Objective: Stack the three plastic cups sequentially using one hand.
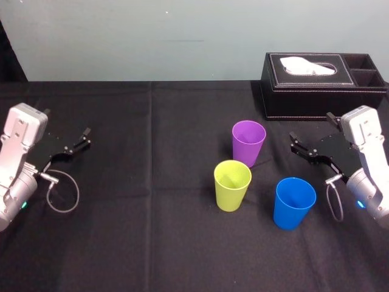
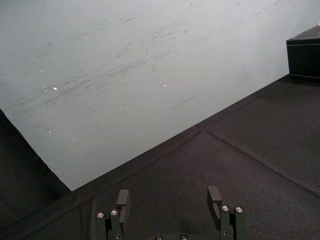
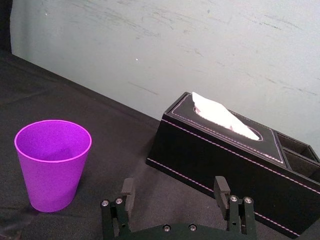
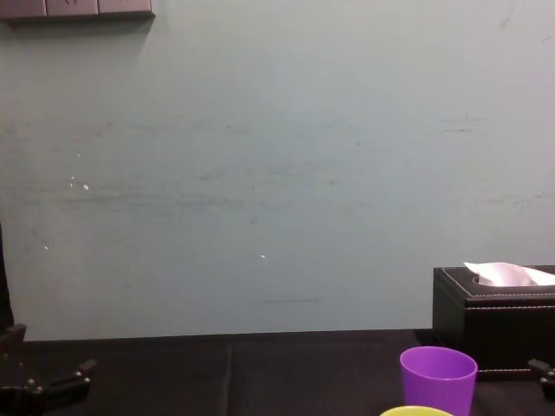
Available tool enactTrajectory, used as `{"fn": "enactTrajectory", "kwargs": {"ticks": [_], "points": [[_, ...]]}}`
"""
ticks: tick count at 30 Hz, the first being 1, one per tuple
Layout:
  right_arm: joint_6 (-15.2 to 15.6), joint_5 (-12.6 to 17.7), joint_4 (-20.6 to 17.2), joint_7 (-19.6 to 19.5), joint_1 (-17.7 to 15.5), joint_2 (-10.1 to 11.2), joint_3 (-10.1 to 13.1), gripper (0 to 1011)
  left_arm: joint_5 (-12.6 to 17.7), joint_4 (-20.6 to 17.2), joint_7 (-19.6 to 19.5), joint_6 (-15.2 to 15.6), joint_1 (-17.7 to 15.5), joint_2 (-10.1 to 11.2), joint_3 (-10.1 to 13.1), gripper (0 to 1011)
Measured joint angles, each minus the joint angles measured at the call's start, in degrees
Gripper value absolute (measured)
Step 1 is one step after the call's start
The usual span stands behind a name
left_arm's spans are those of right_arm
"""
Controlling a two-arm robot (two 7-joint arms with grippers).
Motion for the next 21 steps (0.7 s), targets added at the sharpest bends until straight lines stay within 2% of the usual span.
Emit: {"fn": "enactTrajectory", "kwargs": {"ticks": [21], "points": [[0.0,0.0,0.0,0.0,0.0,0.0,0.0,1003,0.0,0.0,0.0,0.0,0.0,0.0,0.0,1011]]}}
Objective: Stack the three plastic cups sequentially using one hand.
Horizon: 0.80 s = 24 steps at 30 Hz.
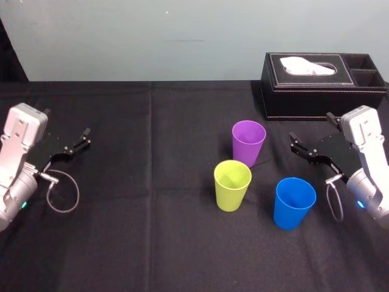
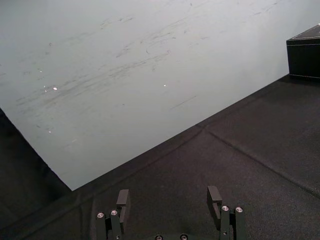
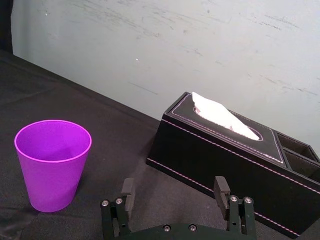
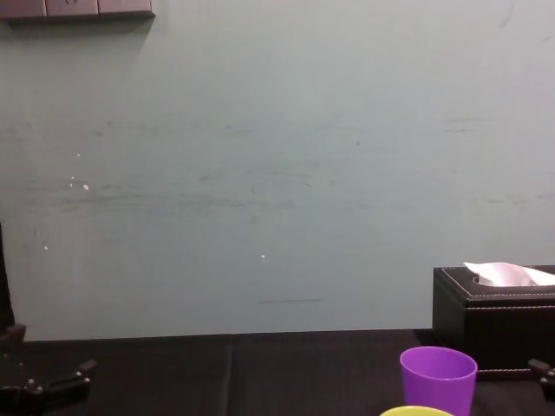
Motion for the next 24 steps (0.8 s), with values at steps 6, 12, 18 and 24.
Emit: {"fn": "enactTrajectory", "kwargs": {"ticks": [6,12,18,24], "points": [[0.0,0.0,0.0,0.0,0.0,0.0,0.0,1003,0.0,0.0,0.0,0.0,0.0,0.0,0.0,1011],[0.0,0.0,0.0,0.0,0.0,0.0,0.0,1003,0.0,0.0,0.0,0.0,0.0,0.0,0.0,1011],[0.01,0.0,-0.04,0.01,-0.01,-0.03,0.04,1003,0.0,0.0,0.0,0.0,0.0,0.0,0.0,1011],[1.12,0.91,-2.99,0.9,-0.99,0.03,1.57,1003,0.0,0.0,0.0,0.0,0.0,0.0,0.0,1011]]}}
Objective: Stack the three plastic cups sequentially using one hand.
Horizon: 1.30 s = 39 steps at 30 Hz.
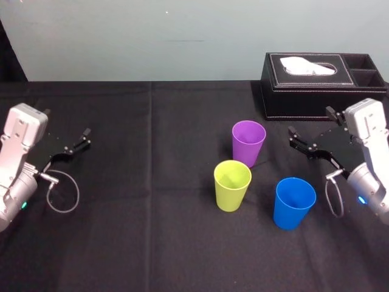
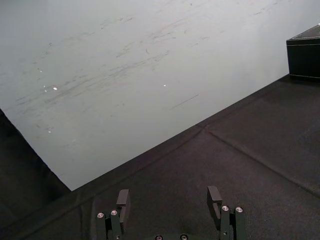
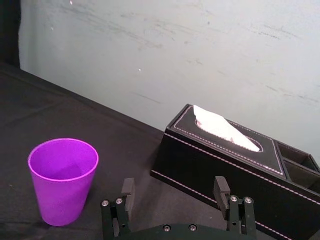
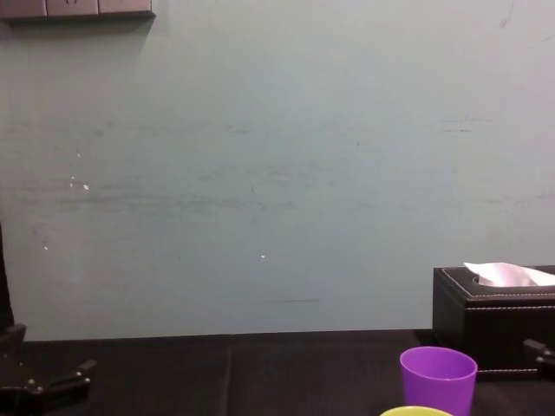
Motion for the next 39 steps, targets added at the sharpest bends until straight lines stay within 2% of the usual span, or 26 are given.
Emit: {"fn": "enactTrajectory", "kwargs": {"ticks": [9,16,18,22,26,29,31,39], "points": [[3.19,2.73,-6.02,3.21,-4.3,3.19,3.54,1003,0.0,0.0,0.0,0.0,0.0,0.0,0.0,1012],[4.62,6.86,-9.64,7.14,-9.44,7.46,7.94,1003,0.0,0.0,0.0,0.0,0.0,0.0,0.0,1011],[4.73,9.21,-10.73,9.65,-12.16,9.68,10.15,1003,0.0,0.0,0.0,0.0,0.0,0.0,0.0,1011],[4.1,11.09,-11.9,12.27,-15.49,11.94,12.22,1003,0.0,0.0,0.0,0.0,0.0,0.0,0.0,1012],[2.11,13.3,-13.38,15.77,-21.14,14.8,15.22,1003,0.0,0.0,0.0,0.0,0.0,0.0,0.0,1011],[1.86,14.5,-13.74,17.55,-23.36,15.79,16.33,1003,0.0,0.0,0.0,0.0,0.0,0.0,0.0,1011],[1.34,15.68,-14.04,19.82,-26.08,16.79,17.43,1003,0.0,0.0,0.0,0.0,0.0,0.0,0.0,1011],[-0.75,17.82,-14.66,25.4,-30.44,17.27,18.5,1003,0.0,0.0,0.0,0.0,0.0,0.0,0.0,1012]]}}
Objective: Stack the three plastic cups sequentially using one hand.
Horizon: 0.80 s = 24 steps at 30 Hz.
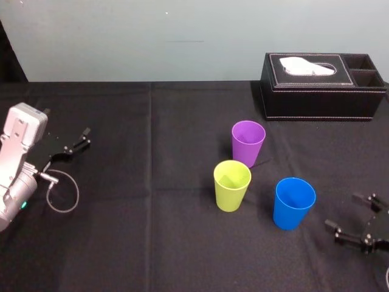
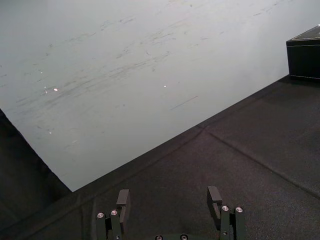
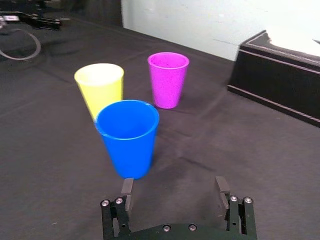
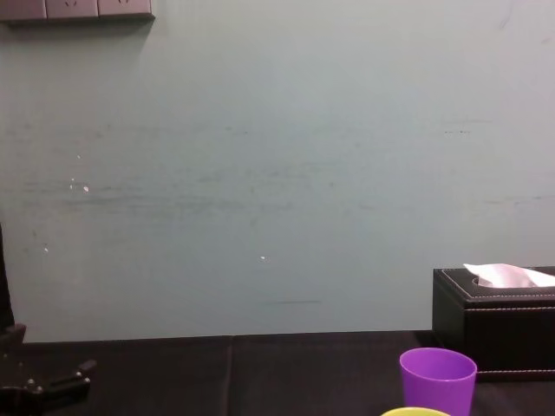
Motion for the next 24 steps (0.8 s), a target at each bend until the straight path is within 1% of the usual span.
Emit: {"fn": "enactTrajectory", "kwargs": {"ticks": [2,5,9,13,18,24], "points": [[-0.2,0.19,-0.15,0.65,-0.45,-0.17,0.11,1003,0.0,0.0,0.0,0.0,0.0,0.0,0.0,1011],[-0.55,0.28,-0.45,1.57,-1.09,-0.99,0.11,1003,0.0,0.0,0.0,0.0,0.0,0.0,0.0,1011],[-0.97,-0.13,-0.72,1.73,-1.38,-1.88,-0.03,1003,0.0,0.0,0.0,0.0,0.0,0.0,0.0,1011],[-1.35,-0.83,-1.26,1.77,-1.65,-3.24,-0.18,1003,0.0,0.0,0.0,0.0,0.0,0.0,0.0,1011],[-1.37,-1.32,-1.58,1.73,-1.5,-4.82,-0.45,1003,0.0,0.0,0.0,0.0,0.0,0.0,0.0,1011],[-1.17,-2.65,-1.64,1.48,-0.8,-6.73,-1.07,1003,0.0,0.0,0.0,0.0,0.0,0.0,0.0,1011]]}}
